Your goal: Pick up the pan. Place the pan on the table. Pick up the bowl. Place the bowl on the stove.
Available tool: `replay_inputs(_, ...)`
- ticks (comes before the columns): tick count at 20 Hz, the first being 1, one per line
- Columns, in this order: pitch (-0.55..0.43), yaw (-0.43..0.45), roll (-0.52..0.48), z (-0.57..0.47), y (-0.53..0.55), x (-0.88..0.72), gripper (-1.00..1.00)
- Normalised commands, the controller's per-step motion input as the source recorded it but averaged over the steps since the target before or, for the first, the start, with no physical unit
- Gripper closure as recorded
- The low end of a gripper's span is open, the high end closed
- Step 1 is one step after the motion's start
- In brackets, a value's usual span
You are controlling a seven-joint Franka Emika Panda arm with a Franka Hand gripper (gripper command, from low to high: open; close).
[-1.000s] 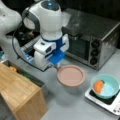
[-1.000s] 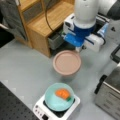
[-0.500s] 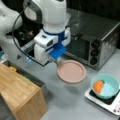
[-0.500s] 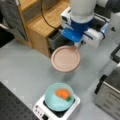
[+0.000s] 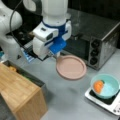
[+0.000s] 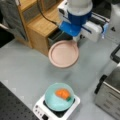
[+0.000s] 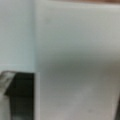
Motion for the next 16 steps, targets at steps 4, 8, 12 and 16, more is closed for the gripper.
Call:
replay_inputs(4, 0.045, 0.086, 0.120, 0.10, -0.25, 0.26, 1.00)
replay_inputs(8, 0.011, 0.113, 0.111, 0.04, -0.34, 0.36, 1.00)
replay_inputs(12, 0.039, 0.108, 0.081, 0.09, -0.44, 0.47, 1.00)
replay_inputs(16, 0.089, 0.132, 0.051, 0.15, -0.43, 0.57, 1.00)
